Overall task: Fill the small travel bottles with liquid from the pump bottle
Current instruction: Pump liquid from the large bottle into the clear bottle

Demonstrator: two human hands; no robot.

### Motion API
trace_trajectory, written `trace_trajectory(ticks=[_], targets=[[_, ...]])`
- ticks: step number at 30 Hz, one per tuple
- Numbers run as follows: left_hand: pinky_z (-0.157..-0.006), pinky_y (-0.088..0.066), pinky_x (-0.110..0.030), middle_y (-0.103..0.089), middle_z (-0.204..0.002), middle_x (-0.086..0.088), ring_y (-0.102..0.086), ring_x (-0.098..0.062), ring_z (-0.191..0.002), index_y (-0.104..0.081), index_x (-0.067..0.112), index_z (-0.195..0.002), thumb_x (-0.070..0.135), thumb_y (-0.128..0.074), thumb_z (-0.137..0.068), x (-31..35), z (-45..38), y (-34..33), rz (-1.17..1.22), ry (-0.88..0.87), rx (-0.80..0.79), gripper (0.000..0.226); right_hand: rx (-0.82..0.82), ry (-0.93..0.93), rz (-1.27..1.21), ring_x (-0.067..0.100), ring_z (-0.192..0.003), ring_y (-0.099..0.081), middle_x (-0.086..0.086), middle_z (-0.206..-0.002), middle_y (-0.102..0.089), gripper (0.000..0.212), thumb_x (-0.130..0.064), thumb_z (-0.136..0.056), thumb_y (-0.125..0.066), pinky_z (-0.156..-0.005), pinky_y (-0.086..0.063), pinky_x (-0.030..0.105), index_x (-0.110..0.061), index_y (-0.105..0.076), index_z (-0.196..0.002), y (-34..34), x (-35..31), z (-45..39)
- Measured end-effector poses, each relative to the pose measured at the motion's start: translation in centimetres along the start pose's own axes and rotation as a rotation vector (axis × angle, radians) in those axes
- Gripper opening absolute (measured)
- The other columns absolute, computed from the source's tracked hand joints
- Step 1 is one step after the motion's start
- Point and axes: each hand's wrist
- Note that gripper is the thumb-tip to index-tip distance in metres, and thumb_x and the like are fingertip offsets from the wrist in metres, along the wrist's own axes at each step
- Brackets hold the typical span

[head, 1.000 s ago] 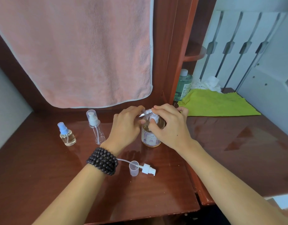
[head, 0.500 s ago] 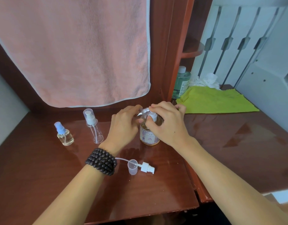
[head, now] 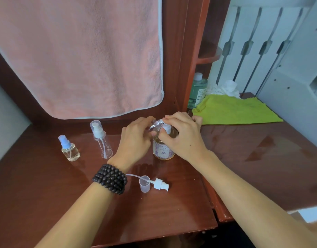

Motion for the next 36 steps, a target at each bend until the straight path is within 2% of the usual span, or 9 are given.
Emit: trace_trajectory(ticks=[5,9,19,26,32,36], targets=[[-0.084,-0.051,-0.053,-0.056,-0.098,0.017,-0.061,-0.02,-0.094,-0.058,0.031,-0.119,0.026,-0.06,-0.085,-0.05,-0.19,0.38,-0.004,-0.005,0.006,0.035,-0.012,0.008,0.001,0.003,-0.094,-0.064,-0.014,-0.102,-0.07,0.03,-0.041,-0.079,-0.06,-0.084,-0.028,0.037,-0.023,-0.078,-0.095,-0.04,-0.21,0.14],[-0.087,-0.05,-0.055,-0.062,-0.106,0.014,-0.063,-0.021,-0.098,-0.057,0.031,-0.125,0.03,-0.059,-0.085,0.35,-0.41,0.72,-0.011,-0.015,0.019,0.04,-0.004,0.037,-0.031,0.002,-0.1,-0.063,-0.013,-0.112,-0.069,0.031,-0.037,-0.081,-0.062,-0.086,-0.03,0.038,-0.021,-0.077,-0.104,0.33,0.36,0.34],[-0.083,-0.052,-0.051,-0.058,-0.096,0.015,-0.061,-0.02,-0.091,-0.059,0.03,-0.117,0.027,-0.059,-0.083,0.02,-0.2,0.02,0.003,-0.007,0.003,0.034,-0.02,0.017,-0.001,0.005,-0.091,-0.063,-0.012,-0.098,-0.07,0.03,-0.041,-0.079,-0.06,-0.082,-0.026,0.036,-0.022,-0.079,-0.094,-0.07,0.43,0.14],[-0.085,-0.051,-0.053,-0.056,-0.1,0.019,-0.062,-0.02,-0.095,-0.055,0.035,-0.121,0.027,-0.06,-0.083,0.28,-0.56,0.9,-0.008,-0.034,0.025,0.038,-0.027,0.062,-0.046,0.001,-0.103,-0.06,-0.011,-0.115,-0.068,0.037,-0.038,-0.08,-0.061,-0.088,-0.027,0.034,-0.019,-0.077,-0.108,0.3,0.47,0.42],[-0.085,-0.051,-0.054,-0.055,-0.1,0.02,-0.063,-0.022,-0.095,-0.06,0.029,-0.124,0.023,-0.065,-0.084,-0.08,-0.56,0.39,-0.012,-0.029,0.026,0.041,-0.015,0.045,-0.033,0.005,-0.095,-0.064,-0.011,-0.104,-0.07,0.03,-0.037,-0.079,-0.061,-0.086,-0.03,0.038,-0.021,-0.079,-0.097,0.13,0.49,-0.04],[-0.084,-0.052,-0.052,-0.066,-0.106,0.009,-0.065,-0.024,-0.097,-0.062,0.025,-0.124,0.025,-0.064,-0.083,-0.41,-0.19,-0.03,-0.002,-0.006,0.024,0.041,-0.026,0.035,-0.027,0.006,-0.092,-0.064,-0.011,-0.098,-0.07,0.031,-0.039,-0.078,-0.06,-0.084,-0.028,0.038,-0.02,-0.079,-0.094,-0.16,0.48,0.05]])
Point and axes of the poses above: each hand's wrist, its own z-axis away from the middle knuckle, its own y-axis out of the back of the hand, x = y × z
